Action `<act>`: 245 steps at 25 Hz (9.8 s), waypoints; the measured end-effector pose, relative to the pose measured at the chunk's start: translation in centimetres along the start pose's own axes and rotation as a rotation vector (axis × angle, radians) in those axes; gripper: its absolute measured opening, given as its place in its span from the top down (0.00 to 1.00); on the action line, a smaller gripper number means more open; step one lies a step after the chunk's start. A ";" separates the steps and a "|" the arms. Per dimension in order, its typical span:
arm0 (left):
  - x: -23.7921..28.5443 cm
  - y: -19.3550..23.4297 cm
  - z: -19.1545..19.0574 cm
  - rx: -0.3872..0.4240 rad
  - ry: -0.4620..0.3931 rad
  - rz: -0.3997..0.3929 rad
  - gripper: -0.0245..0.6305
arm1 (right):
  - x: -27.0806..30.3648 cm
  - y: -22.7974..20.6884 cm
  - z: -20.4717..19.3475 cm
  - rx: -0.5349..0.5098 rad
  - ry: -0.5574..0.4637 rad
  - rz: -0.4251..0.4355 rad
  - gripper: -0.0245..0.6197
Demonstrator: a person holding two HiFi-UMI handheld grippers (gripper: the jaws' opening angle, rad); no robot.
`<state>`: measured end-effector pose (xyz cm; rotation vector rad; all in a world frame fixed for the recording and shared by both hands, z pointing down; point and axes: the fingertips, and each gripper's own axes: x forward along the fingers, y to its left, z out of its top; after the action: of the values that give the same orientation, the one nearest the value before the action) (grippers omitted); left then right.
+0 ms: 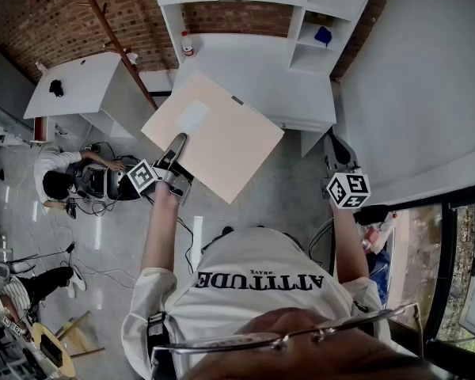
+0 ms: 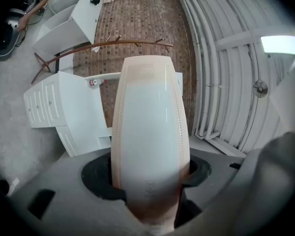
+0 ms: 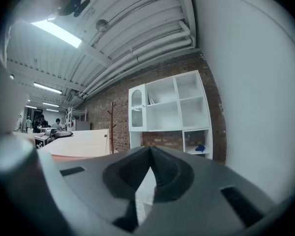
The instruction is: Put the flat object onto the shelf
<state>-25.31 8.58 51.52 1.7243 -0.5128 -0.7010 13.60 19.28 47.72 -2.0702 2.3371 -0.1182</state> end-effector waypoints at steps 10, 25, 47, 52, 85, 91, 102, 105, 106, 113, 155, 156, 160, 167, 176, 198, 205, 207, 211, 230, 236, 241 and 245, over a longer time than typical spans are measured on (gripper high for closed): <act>0.2 -0.1 -0.4 -0.012 -0.002 -0.005 0.54 | -0.1 -0.4 0.1 -0.001 0.000 -0.002 0.92; 0.5 0.3 -1.9 -0.017 -0.029 0.014 0.54 | -0.5 -2.6 -0.1 0.020 0.000 0.005 0.92; 4.3 3.1 -3.9 -0.036 -0.098 0.036 0.54 | 3.4 -6.6 -3.0 0.016 0.066 0.111 0.92; 6.6 4.2 -1.8 -0.035 -0.085 0.028 0.54 | 5.9 -6.8 -3.1 0.010 0.066 0.100 0.92; 26.0 12.1 18.7 -0.095 0.106 0.020 0.54 | 29.6 -5.8 -1.2 0.002 0.084 -0.050 0.92; 30.3 12.5 19.7 -0.095 0.113 0.021 0.54 | 32.8 -8.8 -0.8 0.007 0.088 -0.056 0.92; 33.4 12.0 20.0 -0.095 0.082 0.007 0.54 | 36.9 -11.5 -0.5 0.006 0.065 -0.013 0.92; 35.7 11.5 19.7 -0.090 0.079 -0.005 0.54 | 38.9 -13.5 -0.2 0.008 0.060 0.005 0.92; 36.8 11.2 19.6 -0.088 0.078 -0.011 0.54 | 39.8 -14.4 0.0 0.009 0.060 0.015 0.92; 41.7 10.3 19.0 -0.082 0.040 -0.018 0.54 | 44.6 -17.2 1.9 -0.008 0.037 0.112 0.92; 60.8 10.7 21.4 -0.087 -0.370 0.123 0.54 | 51.6 -17.2 9.6 -0.028 -0.046 0.548 0.74; 61.0 10.8 21.6 -0.090 -0.377 0.125 0.54 | 51.9 -16.8 9.3 -0.040 -0.034 0.555 0.73; 62.0 11.4 22.1 -0.097 -0.412 0.128 0.53 | 53.3 -15.5 8.3 -0.077 0.002 0.556 0.70; 63.9 12.1 23.0 -0.097 -0.443 0.119 0.53 | 54.5 -16.1 8.4 -0.089 0.010 0.500 0.69; 65.9 12.3 23.6 -0.085 -0.467 0.132 0.52 | 57.4 -15.4 7.2 -0.128 0.052 0.436 0.63; 65.4 10.9 20.7 0.136 0.111 -0.033 0.45 | 62.3 -17.8 7.3 -0.146 0.032 0.150 0.61; 61.8 12.3 20.4 0.291 0.235 -0.034 0.45 | 63.9 -18.7 7.4 -0.127 0.036 0.098 0.61; 61.0 12.6 20.5 0.333 0.265 -0.021 0.45 | 64.3 -18.9 7.5 -0.122 0.037 0.089 0.62; 59.7 13.4 21.0 0.468 0.316 0.032 0.45 | 65.2 -19.3 7.6 -0.115 0.039 0.072 0.62; 56.1 14.7 21.7 0.607 0.342 0.083 0.55 | 66.7 -20.3 7.8 -0.090 0.081 0.063 0.62; 55.8 13.7 22.5 0.640 0.319 0.076 0.62 | 64.5 -19.9 8.6 -0.080 0.059 0.062 0.62; 55.2 12.8 22.8 0.730 0.285 0.103 0.70 | 61.2 -17.7 9.0 -0.087 0.036 0.164 0.76; 54.9 12.9 22.4 0.741 0.286 0.108 0.74 | 59.2 -16.7 7.9 -0.079 0.045 0.200 0.84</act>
<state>-0.56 -46.76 49.68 2.4133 -0.7106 -0.1697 23.46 -41.76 43.19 -1.8693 2.5999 -0.0704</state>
